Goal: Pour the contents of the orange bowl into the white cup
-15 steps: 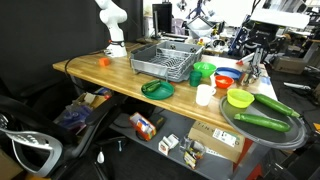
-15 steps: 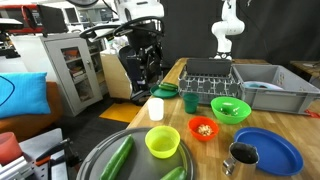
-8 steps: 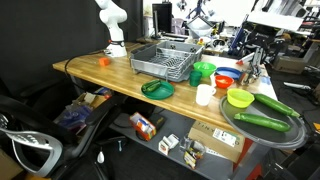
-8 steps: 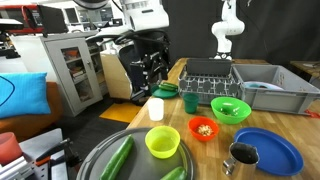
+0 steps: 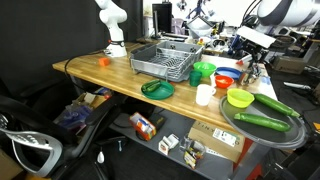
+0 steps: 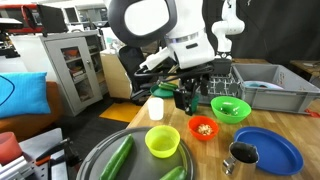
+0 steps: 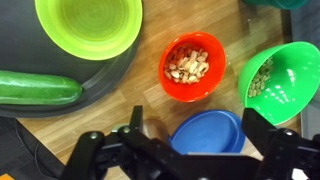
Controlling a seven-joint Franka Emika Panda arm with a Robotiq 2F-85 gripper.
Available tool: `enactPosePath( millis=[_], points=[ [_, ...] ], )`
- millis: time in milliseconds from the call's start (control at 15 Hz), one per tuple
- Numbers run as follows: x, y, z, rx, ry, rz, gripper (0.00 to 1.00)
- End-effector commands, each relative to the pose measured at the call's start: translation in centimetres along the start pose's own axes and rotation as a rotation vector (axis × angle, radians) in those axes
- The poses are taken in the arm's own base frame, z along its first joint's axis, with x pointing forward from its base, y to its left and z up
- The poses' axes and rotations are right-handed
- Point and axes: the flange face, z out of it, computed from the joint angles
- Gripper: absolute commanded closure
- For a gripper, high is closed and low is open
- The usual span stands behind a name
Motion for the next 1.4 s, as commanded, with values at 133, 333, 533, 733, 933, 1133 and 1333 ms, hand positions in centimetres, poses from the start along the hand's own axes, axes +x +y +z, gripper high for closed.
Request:
enactPosePath(
  millis=[133, 333, 533, 733, 933, 1133, 1333],
  points=[
    [1.1, -0.9, 5.0, -0.058, -0.024, -0.046, 0.0],
    [1.2, -0.8, 6.9, -0.052, -0.075, -0.037, 0.0],
    [1.9, -0.4, 8.5, -0.046, -0.119, -0.019, 0.0],
    [2.5, 0.2, 9.9, -0.062, -0.145, -0.033, 0.0],
    [2.9, 0.9, 11.1, -0.083, -0.145, -0.059, 0.0],
    [2.6, 1.0, 11.8, -0.077, -0.152, -0.072, 0.0],
    [2.6, 1.7, 12.0, -0.067, -0.16, -0.072, 0.0]
  ],
)
